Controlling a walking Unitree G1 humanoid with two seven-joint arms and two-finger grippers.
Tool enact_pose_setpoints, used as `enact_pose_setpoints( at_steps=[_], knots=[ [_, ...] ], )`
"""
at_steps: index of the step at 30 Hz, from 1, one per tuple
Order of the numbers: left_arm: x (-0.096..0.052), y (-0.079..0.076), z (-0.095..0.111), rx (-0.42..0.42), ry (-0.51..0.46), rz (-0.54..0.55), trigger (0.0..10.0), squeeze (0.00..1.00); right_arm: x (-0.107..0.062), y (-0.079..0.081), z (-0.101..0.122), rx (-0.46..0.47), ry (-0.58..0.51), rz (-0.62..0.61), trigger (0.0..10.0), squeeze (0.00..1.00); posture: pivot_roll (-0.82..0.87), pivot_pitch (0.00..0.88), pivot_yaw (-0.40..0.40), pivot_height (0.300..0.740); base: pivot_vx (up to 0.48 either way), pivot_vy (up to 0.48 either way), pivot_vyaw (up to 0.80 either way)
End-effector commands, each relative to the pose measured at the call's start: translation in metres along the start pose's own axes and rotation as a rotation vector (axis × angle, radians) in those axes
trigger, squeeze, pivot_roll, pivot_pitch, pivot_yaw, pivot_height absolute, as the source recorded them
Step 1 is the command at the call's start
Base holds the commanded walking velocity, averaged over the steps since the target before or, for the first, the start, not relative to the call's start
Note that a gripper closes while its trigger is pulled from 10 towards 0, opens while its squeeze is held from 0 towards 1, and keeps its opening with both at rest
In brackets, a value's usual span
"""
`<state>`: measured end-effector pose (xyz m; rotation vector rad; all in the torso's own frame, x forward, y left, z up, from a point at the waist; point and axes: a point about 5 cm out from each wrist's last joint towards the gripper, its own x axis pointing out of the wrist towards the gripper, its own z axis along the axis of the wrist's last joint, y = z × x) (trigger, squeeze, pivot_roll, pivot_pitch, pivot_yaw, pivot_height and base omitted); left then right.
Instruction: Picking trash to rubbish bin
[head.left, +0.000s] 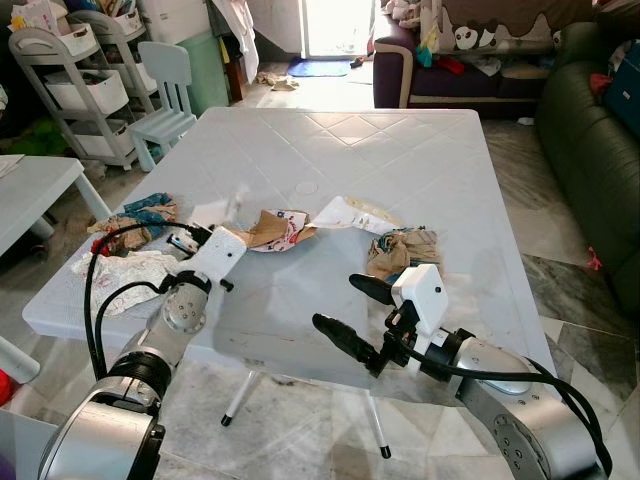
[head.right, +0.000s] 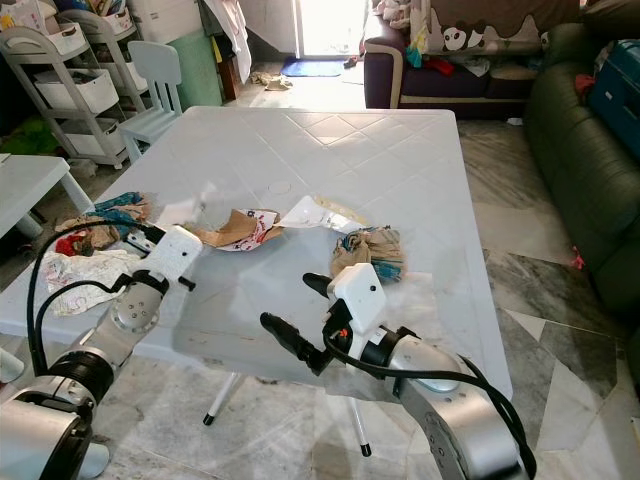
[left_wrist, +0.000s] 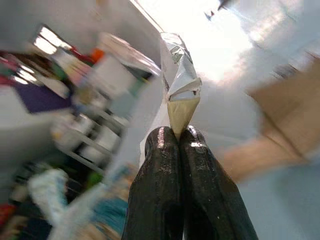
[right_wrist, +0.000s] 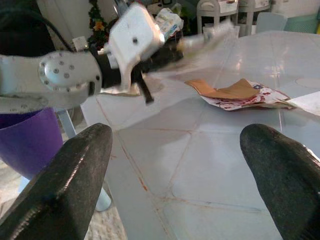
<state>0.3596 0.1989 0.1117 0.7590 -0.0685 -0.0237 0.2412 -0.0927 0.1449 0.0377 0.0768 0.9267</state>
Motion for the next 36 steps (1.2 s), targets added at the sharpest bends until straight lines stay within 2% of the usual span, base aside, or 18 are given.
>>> enact_pose_setpoints(
  at_steps=[1, 5, 6, 7, 8, 10, 13, 15, 16, 17, 18, 20, 24, 25, 27, 31, 34, 36],
  knots=[
    [0.006, 0.015, 0.014, 0.037, -0.079, 0.074, 0.0, 0.0, 0.002, -0.001, 0.002, -0.007, -0.011, -0.002, 10.0, 0.0, -0.12, 0.006, 0.058, 0.74, 0.0, 0.0, 0.0],
    [0.004, 0.029, 0.036, 0.066, -0.214, 0.19, 0.0, 0.0, 0.002, -0.008, 0.005, -0.032, -0.032, -0.058, 10.0, 0.0, -0.12, 0.006, 0.059, 0.74, 0.0, 0.0, 0.0],
    [-0.001, 0.034, 0.046, 0.049, -0.279, 0.231, 0.0, 0.0, 0.002, -0.012, 0.007, -0.046, -0.043, -0.092, 10.0, 0.0, -0.12, 0.006, 0.059, 0.74, 0.0, 0.0, 0.0],
    [-0.001, 0.034, 0.046, 0.049, -0.279, 0.231, 0.0, 0.0, 0.002, -0.012, 0.007, -0.046, -0.043, -0.092, 10.0, 0.0, -0.12, 0.006, 0.059, 0.74, 0.0, 0.0, 0.0],
    [-0.007, 0.039, 0.053, 0.006, -0.315, 0.26, 0.0, 0.0, 0.003, -0.019, 0.009, -0.082, -0.053, -0.149, 10.0, 0.0, -0.11, 0.006, 0.058, 0.74, 0.0, 0.0, 0.0],
    [-0.013, 0.042, 0.057, -0.024, -0.332, 0.275, 0.0, 0.0, 0.003, -0.024, 0.011, -0.103, -0.063, -0.194, 10.0, 0.0, -0.1, 0.006, 0.058, 0.74, 0.0, 0.0, 0.0],
    [-0.032, 0.038, 0.059, -0.091, -0.327, 0.283, 0.0, 0.0, 0.008, -0.032, 0.015, -0.149, -0.081, -0.259, 10.0, 0.0, -0.09, 0.005, 0.053, 0.74, 0.0, 0.0, 0.0],
    [-0.036, 0.035, 0.059, -0.096, -0.325, 0.281, 0.0, 0.0, 0.009, -0.033, 0.015, -0.162, -0.084, -0.271, 10.0, 0.0, -0.08, 0.004, 0.052, 0.74, 0.0, 0.0, 0.0],
    [-0.041, 0.031, 0.057, -0.099, -0.32, 0.272, 0.0, 0.0, 0.01, -0.035, 0.016, -0.169, -0.087, -0.294, 10.0, 0.0, -0.08, 0.003, 0.052, 0.74, 0.0, 0.0, 0.0],
    [-0.056, 0.021, 0.049, -0.106, -0.297, 0.24, 0.0, 0.0, 0.013, -0.04, 0.018, -0.188, -0.098, -0.346, 10.0, 0.0, -0.07, 0.001, 0.048, 0.74, 0.0, 0.0, 0.0],
    [-0.056, 0.021, 0.049, -0.106, -0.297, 0.24, 0.0, 0.0, 0.013, -0.04, 0.018, -0.188, -0.098, -0.346, 10.0, 0.0, -0.07, 0.001, 0.048, 0.74, 0.0, 0.0, 0.0],
    [-0.072, 0.013, 0.038, -0.11, -0.26, 0.209, 0.0, 0.0, 0.014, -0.046, 0.02, -0.212, -0.111, -0.397, 10.0, 0.0, -0.07, 0.002, 0.045, 0.74, 0.0, 0.0, 0.0],
    [-0.09, 0.006, 0.027, -0.133, -0.212, 0.182, 0.0, 0.0, 0.016, -0.054, 0.022, -0.243, -0.123, -0.44, 10.0, 0.0, -0.06, 0.0, 0.035, 0.74, 0.0, 0.0, 0.0],
    [-0.093, 0.006, 0.025, -0.133, -0.206, 0.179, 0.5, 0.0, 0.016, -0.055, 0.022, -0.246, -0.122, -0.444, 10.0, 0.0, -0.06, 0.0, 0.035, 0.74, 0.0, 0.0, 0.0],
    [-0.095, 0.006, 0.023, -0.155, -0.185, 0.18, 1.8, 0.0, 0.018, -0.058, 0.023, -0.262, -0.122, -0.46, 10.0, 0.0, -0.06, 0.0, 0.031, 0.74, 0.0, 0.0, 0.0],
    [-0.091, 0.006, 0.029, -0.169, -0.18, 0.169, 2.5, 0.0, 0.021, -0.068, 0.023, -0.337, -0.101, -0.515, 10.0, 0.0, -0.06, 0.0, 0.027, 0.74, 0.0, 0.0, 0.0],
    [-0.083, 0.004, 0.038, -0.179, -0.198, 0.169, 3.6, 0.0, 0.021, -0.074, 0.022, -0.361, -0.083, -0.569, 10.0, 0.0, -0.06, 0.0, 0.026, 0.74, 0.0, 0.0, 0.0],
    [-0.079, 0.003, 0.042, -0.189, -0.205, 0.171, 3.7, 0.0, 0.021, -0.077, 0.021, -0.367, -0.075, -0.586, 10.0, 0.0, -0.07, 0.0, 0.025, 0.74, 0.0, 0.0, 0.0]
  ],
)
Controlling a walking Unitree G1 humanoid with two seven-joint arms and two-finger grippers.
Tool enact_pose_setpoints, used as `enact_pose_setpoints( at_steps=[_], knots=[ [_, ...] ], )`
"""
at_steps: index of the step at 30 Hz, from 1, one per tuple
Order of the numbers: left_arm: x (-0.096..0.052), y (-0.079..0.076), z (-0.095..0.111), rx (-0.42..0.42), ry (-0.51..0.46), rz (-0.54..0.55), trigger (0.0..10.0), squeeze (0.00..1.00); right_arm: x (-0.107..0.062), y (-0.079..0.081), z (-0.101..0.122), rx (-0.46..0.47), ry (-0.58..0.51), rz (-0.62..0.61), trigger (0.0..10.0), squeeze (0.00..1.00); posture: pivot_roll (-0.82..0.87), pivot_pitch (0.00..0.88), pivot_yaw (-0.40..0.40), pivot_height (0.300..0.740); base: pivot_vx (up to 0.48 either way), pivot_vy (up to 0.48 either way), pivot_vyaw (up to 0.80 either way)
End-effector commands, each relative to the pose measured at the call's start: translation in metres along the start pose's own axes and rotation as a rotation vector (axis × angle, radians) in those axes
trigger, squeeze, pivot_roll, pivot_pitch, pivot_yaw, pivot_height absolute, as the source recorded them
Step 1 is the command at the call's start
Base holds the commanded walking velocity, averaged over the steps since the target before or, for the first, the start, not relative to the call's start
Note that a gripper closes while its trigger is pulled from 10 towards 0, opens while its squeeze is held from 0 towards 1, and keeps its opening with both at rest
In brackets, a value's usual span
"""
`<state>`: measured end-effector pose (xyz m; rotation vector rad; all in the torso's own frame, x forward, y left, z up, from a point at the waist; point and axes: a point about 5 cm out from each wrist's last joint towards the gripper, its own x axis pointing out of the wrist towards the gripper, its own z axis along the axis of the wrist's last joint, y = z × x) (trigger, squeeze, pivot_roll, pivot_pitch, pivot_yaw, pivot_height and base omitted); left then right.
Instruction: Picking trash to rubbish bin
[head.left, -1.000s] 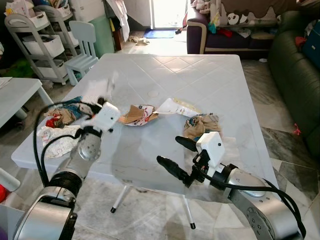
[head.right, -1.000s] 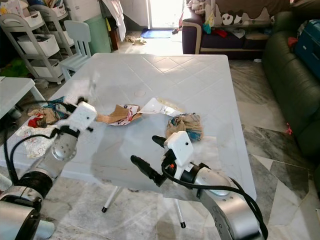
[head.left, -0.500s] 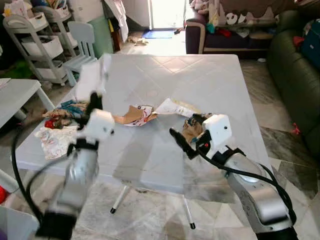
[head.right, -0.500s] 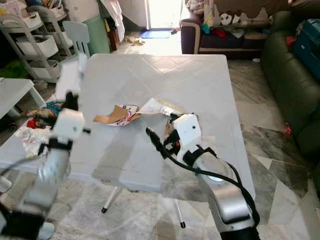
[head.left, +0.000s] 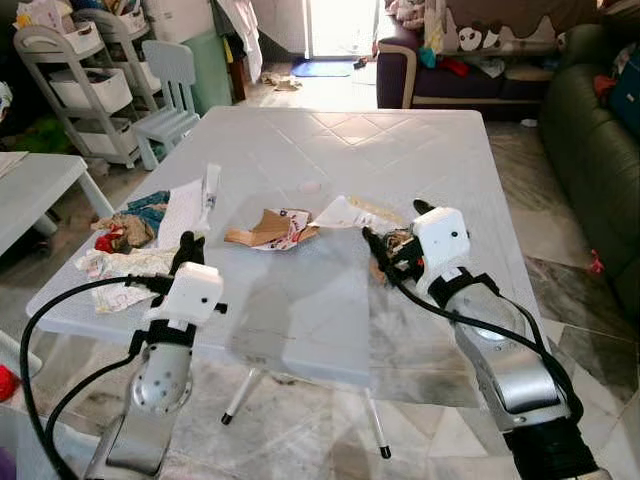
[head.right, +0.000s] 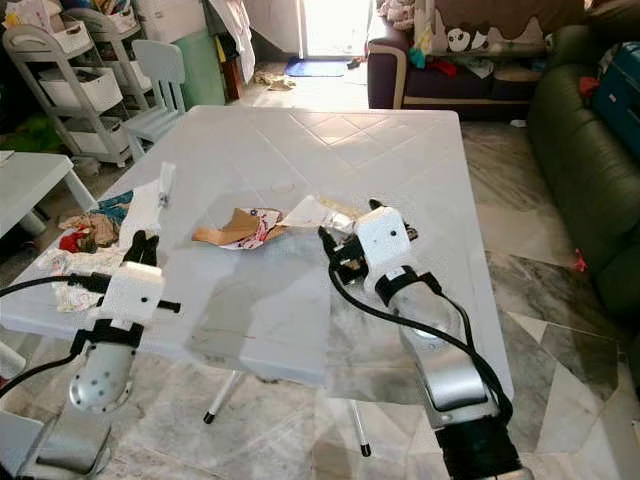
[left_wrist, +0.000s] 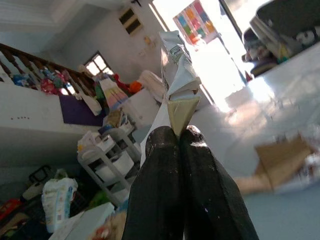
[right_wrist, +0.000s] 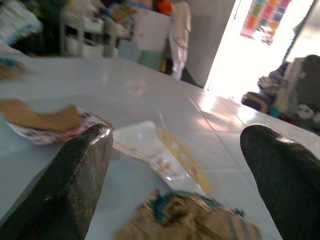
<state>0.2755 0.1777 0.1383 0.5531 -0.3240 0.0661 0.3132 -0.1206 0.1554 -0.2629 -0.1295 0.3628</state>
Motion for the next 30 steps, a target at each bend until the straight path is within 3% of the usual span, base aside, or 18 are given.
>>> enact_pose_setpoints(
  at_steps=[1, 5, 13, 23, 27, 28, 30],
  knots=[
    [0.006, -0.002, 0.004, -0.008, -0.007, -0.009, 3.6, 0.0, 0.003, -0.004, 0.003, -0.017, -0.013, -0.024, 10.0, 0.0, -0.07, 0.0, 0.025, 0.74, 0.0, 0.0, 0.0],
    [0.019, -0.008, 0.015, -0.045, -0.029, 0.0, 3.5, 0.0, 0.002, 0.0, 0.003, -0.007, -0.021, -0.001, 10.0, 0.0, -0.08, 0.0, 0.026, 0.74, 0.0, -0.2, 0.0],
    [0.023, -0.01, 0.018, -0.059, -0.028, 0.005, 3.2, 0.0, 0.0, 0.004, 0.0, 0.023, -0.016, 0.034, 10.0, 0.0, -0.09, 0.0, 0.028, 0.74, 0.0, -0.316, 0.0],
    [0.022, -0.011, 0.015, -0.066, -0.008, 0.005, 3.7, 0.0, -0.001, 0.008, -0.001, 0.029, -0.009, 0.087, 10.0, 0.0, -0.09, 0.002, 0.024, 0.74, 0.0, -0.38, 0.0],
    [0.022, -0.012, 0.014, -0.071, -0.002, 0.004, 4.1, 0.0, -0.003, 0.008, -0.003, 0.025, 0.002, 0.116, 10.0, 0.0, -0.09, 0.0, 0.025, 0.74, 0.0, 0.0, 0.0],
    [0.023, -0.011, 0.014, -0.075, -0.001, 0.006, 4.7, 0.0, -0.003, 0.008, -0.003, 0.024, 0.002, 0.123, 10.0, 0.0, -0.09, 0.0, 0.024, 0.74, 0.0, 0.0, 0.0],
    [0.024, -0.01, 0.014, -0.086, -0.001, 0.007, 5.0, 0.0, -0.003, 0.007, -0.003, 0.024, 0.001, 0.137, 10.0, 0.0, -0.09, 0.0, 0.024, 0.74, 0.0, 0.0, 0.0]
  ],
)
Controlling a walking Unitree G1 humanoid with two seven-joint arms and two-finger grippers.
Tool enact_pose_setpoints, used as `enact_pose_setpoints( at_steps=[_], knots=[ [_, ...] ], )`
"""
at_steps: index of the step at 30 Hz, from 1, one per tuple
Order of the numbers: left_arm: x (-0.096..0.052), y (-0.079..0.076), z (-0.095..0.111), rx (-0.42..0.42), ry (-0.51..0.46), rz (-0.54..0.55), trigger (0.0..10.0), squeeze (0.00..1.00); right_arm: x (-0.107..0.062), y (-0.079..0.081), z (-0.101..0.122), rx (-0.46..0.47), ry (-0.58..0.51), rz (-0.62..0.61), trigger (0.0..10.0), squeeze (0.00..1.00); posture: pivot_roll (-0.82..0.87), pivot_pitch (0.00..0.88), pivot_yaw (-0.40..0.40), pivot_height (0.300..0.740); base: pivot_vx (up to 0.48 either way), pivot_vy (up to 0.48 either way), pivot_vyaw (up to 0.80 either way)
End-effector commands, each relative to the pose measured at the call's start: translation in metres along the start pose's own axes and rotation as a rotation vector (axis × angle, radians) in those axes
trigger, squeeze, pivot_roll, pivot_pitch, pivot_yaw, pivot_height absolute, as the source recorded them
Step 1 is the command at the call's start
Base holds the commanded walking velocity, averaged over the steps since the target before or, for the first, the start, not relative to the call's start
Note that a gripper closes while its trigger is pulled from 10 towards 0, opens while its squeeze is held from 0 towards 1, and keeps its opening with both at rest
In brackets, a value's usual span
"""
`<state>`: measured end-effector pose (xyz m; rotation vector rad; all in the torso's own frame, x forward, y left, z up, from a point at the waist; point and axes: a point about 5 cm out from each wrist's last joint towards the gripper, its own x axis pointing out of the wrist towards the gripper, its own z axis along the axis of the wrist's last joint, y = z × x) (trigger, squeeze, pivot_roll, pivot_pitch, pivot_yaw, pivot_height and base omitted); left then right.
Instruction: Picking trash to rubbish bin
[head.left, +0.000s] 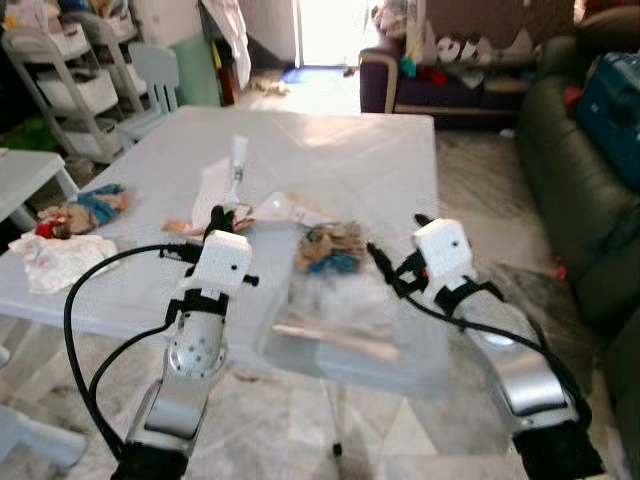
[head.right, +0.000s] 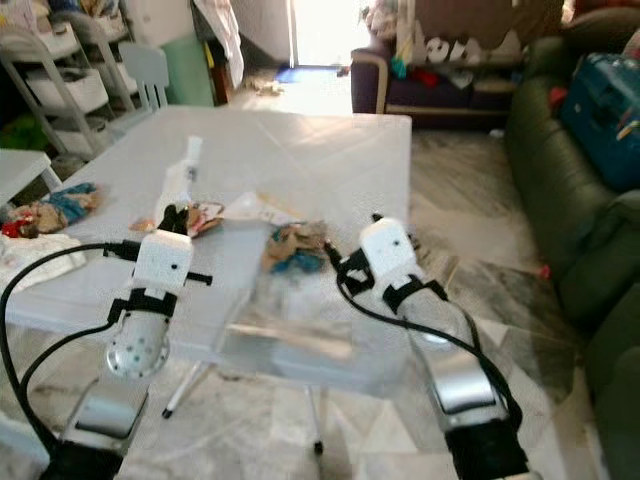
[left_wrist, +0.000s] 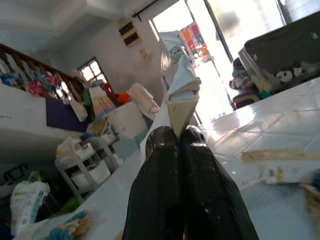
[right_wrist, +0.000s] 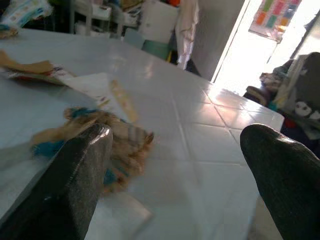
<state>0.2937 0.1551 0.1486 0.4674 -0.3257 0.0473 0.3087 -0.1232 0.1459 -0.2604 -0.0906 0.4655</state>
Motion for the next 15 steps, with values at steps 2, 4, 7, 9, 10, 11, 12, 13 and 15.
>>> enact_pose_setpoints(
  at_steps=[2, 4, 7, 9, 10, 11, 12, 13, 15],
  knots=[
    [0.0031, 0.007, -0.0005, -0.001, -0.001, 0.012, 4.9, 0.0, 0.0033, 0.0048, 0.0061, 0.006, -0.024, 0.039, 10.0, 0.0, -0.09, 0.0, 0.025, 0.74, 0.0, 0.0, 0.0],
    [0.0032, 0.0071, -0.0006, -0.002, 0.0, 0.013, 4.9, 0.0, 0.0033, 0.0047, 0.0061, 0.006, -0.025, 0.04, 10.0, 0.0, -0.09, 0.0, 0.025, 0.74, 0.0, 0.0, 0.0],
    [0.0031, 0.0072, -0.0007, -0.002, 0.0, 0.012, 4.8, 0.0, 0.0031, 0.0038, 0.0067, 0.012, -0.029, 0.037, 10.0, 0.0, -0.08, 0.0, 0.026, 0.74, 0.0, 0.0, 0.0],
    [0.0031, 0.0072, -0.0007, -0.002, 0.001, 0.012, 4.8, 0.0, 0.0031, 0.0033, 0.007, 0.016, -0.033, 0.035, 10.0, 0.0, -0.08, 0.0, 0.026, 0.74, 0.0, 0.0, 0.0],
    [0.0032, 0.0078, -0.0008, -0.002, 0.002, 0.013, 4.9, 0.0, 0.003, 0.0038, 0.0078, 0.007, -0.04, 0.04, 10.0, 0.0, -0.08, 0.0, 0.027, 0.74, 0.0, 0.0, 0.0],
    [0.0033, 0.0085, -0.0011, 0.0, 0.003, 0.015, 4.9, 0.0, 0.003, 0.0052, 0.0085, 0.003, -0.044, 0.047, 10.0, 0.0, -0.08, 0.0, 0.028, 0.74, 0.0, 0.0, 0.8],
    [0.0035, 0.009, -0.0012, -0.001, 0.004, 0.015, 4.8, 0.0, 0.003, 0.0063, 0.009, -0.001, -0.047, 0.052, 10.0, 0.0, -0.08, 0.0, 0.028, 0.74, 0.0, 0.0, 0.8],
    [0.0037, 0.0094, -0.0012, -0.001, 0.004, 0.015, 4.9, 0.0, 0.0031, 0.0073, 0.0095, 0.002, -0.051, 0.056, 10.0, 0.0, -0.08, 0.0, 0.03, 0.74, 0.0, 0.0, 0.8],
    [0.0042, 0.0098, -0.0014, -0.002, 0.006, 0.016, 5.0, 0.0, 0.0033, 0.0084, 0.0098, 0.008, -0.054, 0.059, 10.0, 0.0, -0.08, 0.0, 0.029, 0.74, 0.0, 0.0, 0.79]
  ],
)
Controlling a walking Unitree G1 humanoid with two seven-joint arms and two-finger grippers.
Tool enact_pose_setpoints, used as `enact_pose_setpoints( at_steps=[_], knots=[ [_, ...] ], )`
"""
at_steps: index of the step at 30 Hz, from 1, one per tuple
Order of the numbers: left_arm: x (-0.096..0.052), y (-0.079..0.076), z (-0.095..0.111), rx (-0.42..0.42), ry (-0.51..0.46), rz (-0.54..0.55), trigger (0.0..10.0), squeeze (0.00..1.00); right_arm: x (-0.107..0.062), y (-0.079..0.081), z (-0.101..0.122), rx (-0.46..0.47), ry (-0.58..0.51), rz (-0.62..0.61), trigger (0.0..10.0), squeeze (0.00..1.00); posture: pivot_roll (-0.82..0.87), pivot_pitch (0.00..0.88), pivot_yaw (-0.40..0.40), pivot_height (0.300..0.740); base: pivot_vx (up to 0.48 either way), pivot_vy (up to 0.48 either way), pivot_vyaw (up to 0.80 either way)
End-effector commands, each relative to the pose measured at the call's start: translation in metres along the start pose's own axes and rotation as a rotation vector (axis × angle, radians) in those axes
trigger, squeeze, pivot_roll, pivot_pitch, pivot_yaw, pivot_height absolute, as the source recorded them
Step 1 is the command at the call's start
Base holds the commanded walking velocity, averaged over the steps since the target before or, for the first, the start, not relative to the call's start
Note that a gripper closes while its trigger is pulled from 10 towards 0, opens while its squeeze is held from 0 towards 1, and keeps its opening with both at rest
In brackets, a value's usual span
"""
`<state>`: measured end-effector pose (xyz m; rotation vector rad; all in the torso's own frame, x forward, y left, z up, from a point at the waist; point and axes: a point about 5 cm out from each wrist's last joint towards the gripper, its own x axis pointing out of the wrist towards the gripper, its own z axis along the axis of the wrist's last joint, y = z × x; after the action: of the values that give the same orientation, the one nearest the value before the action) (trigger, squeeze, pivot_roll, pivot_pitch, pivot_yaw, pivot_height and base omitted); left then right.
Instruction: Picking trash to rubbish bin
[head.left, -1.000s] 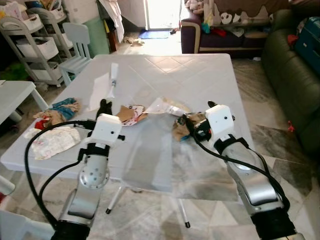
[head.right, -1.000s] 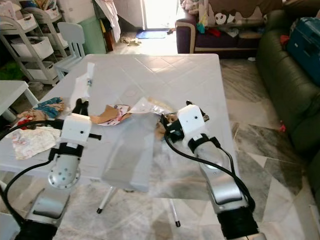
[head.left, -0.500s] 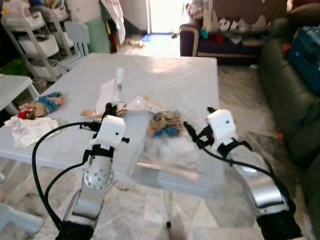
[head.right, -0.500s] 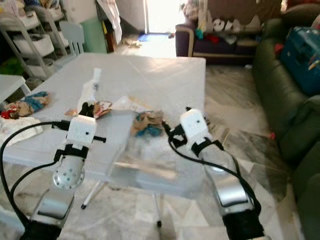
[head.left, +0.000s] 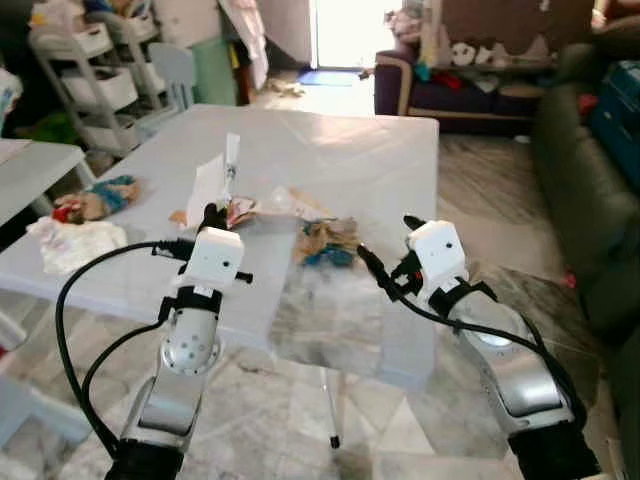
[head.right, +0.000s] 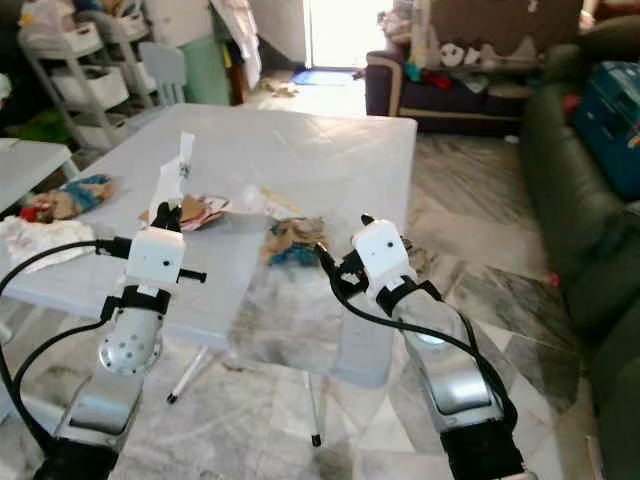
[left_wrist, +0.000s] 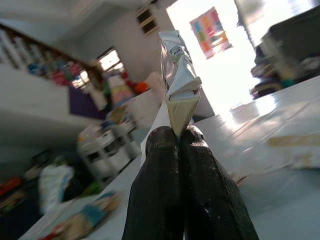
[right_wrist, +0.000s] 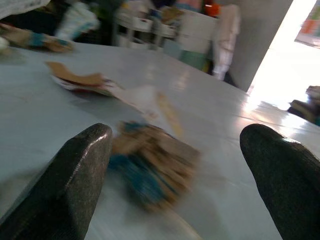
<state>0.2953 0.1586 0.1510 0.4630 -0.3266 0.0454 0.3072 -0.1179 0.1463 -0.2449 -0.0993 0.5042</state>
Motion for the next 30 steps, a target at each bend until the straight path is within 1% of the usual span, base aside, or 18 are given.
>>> enact_pose_setpoints(
  at_steps=[1, 3, 8, 10, 11, 13, 14, 15, 17, 18, 19, 20, 21, 25, 27, 28, 29, 30],
  knots=[
    [0.002, 0.006, -0.001, 0.002, 0.007, 0.017, 5.0, 0.0, 0.002, 0.003, 0.008, -0.006, -0.037, 0.023, 10.0, 0.0, -0.08, 0.0, 0.029, 0.74, 0.0, 0.0, 0.77],
    [0.002, 0.006, -0.002, 0.002, 0.008, 0.018, 5.0, 0.0, 0.003, 0.004, 0.008, -0.004, -0.036, 0.025, 10.0, 0.0, -0.08, 0.0, 0.029, 0.74, 0.0, 0.0, 0.77],
    [0.003, 0.008, -0.003, 0.001, 0.019, 0.023, 5.0, 0.0, 0.003, 0.004, 0.007, 0.006, -0.033, 0.02, 10.0, 0.0, -0.08, 0.0, 0.031, 0.74, 0.0, 0.0, 0.0],
    [0.0, 0.011, -0.012, 0.002, 0.071, 0.022, 4.9, 0.0, 0.01, 0.007, 0.008, -0.001, -0.044, 0.011, 10.0, 0.0, -0.07, 0.0, 0.039, 0.74, 0.0, 0.0, 0.0],
    [0.0, 0.011, -0.012, 0.002, 0.071, 0.022, 4.9, 0.0, 0.01, 0.007, 0.008, -0.001, -0.044, 0.011, 10.0, 0.0, -0.07, 0.0, 0.039, 0.74, 0.0, 0.0, 0.0],
    [-0.005, 0.012, -0.022, -0.003, 0.123, 0.006, 4.6, 0.0, 0.02, 0.009, 0.01, -0.022, -0.059, -0.005, 10.0, 0.0, -0.06, 0.0, 0.045, 0.74, 0.0, 0.0, 0.0],
    [-0.01, 0.011, -0.028, -0.009, 0.148, -0.02, 4.1, 0.0, 0.026, 0.008, 0.011, -0.049, -0.066, -0.03, 10.0, 0.0, -0.04, 0.0, 0.049, 0.74, 0.0, 0.0, 0.0],
    [-0.016, 0.009, -0.035, -0.015, 0.172, -0.055, 3.0, 0.0, 0.032, 0.007, 0.012, -0.082, -0.074, -0.062, 10.0, 0.0, -0.04, 0.0, 0.049, 0.74, 0.0, 0.0, 0.0],
    [-0.021, 0.007, -0.038, -0.016, 0.18, -0.084, 3.0, 0.0, 0.037, 0.005, 0.012, -0.089, -0.076, -0.081, 10.0, 0.0, -0.02, 0.0, 0.055, 0.74, 0.0, 0.0, 0.0],
    [-0.025, 0.005, -0.04, -0.019, 0.186, -0.104, 1.7, 0.0, 0.039, 0.003, 0.009, -0.091, -0.063, -0.102, 10.0, 0.0, -0.01, 0.0, 0.055, 0.74, 0.0, 0.0, 0.0],
    [-0.029, 0.004, -0.04, -0.022, 0.191, -0.124, 1.2, 0.0, 0.042, 0.0, 0.005, -0.088, -0.044, -0.123, 10.0, 0.0, 0.0, 0.0, 0.057, 0.74, 0.0, 0.0, 0.0],
    [-0.029, 0.004, -0.04, -0.022, 0.191, -0.124, 1.2, 0.0, 0.042, 0.0, 0.005, -0.088, -0.044, -0.123, 10.0, 0.0, 0.0, 0.0, 0.057, 0.74, 0.0, 0.0, 0.0],
    [-0.033, 0.002, -0.041, -0.026, 0.195, -0.145, 0.3, 0.0, 0.044, 0.0, 0.001, -0.074, -0.03, -0.13, 10.0, 0.0, 0.01, 0.0, 0.059, 0.74, 0.0, 0.0, 0.0],
    [-0.045, -0.001, -0.043, -0.025, 0.204, -0.193, 0.2, 0.0, 0.051, 0.002, -0.011, -0.032, 0.017, -0.126, 10.0, 0.0, 0.03, 0.003, 0.059, 0.74, 0.0, 0.0, 0.0],
    [-0.049, 0.0, -0.044, -0.027, 0.212, -0.202, 0.1, 0.0, 0.055, 0.005, -0.02, -0.03, 0.066, -0.117, 10.0, 0.0, 0.04, 0.008, 0.057, 0.74, 0.0, 0.0, 0.0],
    [-0.05, 0.001, -0.044, -0.032, 0.215, -0.207, 2.8, 0.0, 0.056, 0.005, -0.025, -0.032, 0.092, -0.119, 10.0, 0.0, 0.05, 0.011, 0.053, 0.74, 0.0, 0.0, 0.0],
    [-0.052, 0.002, -0.044, -0.039, 0.216, -0.214, 6.0, 0.0, 0.057, 0.005, -0.032, -0.039, 0.131, -0.128, 10.0, 0.0, 0.06, 0.015, 0.05, 0.74, 0.0, 0.0, 0.0],
    [-0.052, 0.002, -0.043, -0.04, 0.216, -0.217, 6.0, 0.0, 0.057, 0.005, -0.035, -0.043, 0.146, -0.131, 10.0, 0.0, 0.06, 0.016, 0.048, 0.74, 0.0, 0.0, 0.0]
  ],
)
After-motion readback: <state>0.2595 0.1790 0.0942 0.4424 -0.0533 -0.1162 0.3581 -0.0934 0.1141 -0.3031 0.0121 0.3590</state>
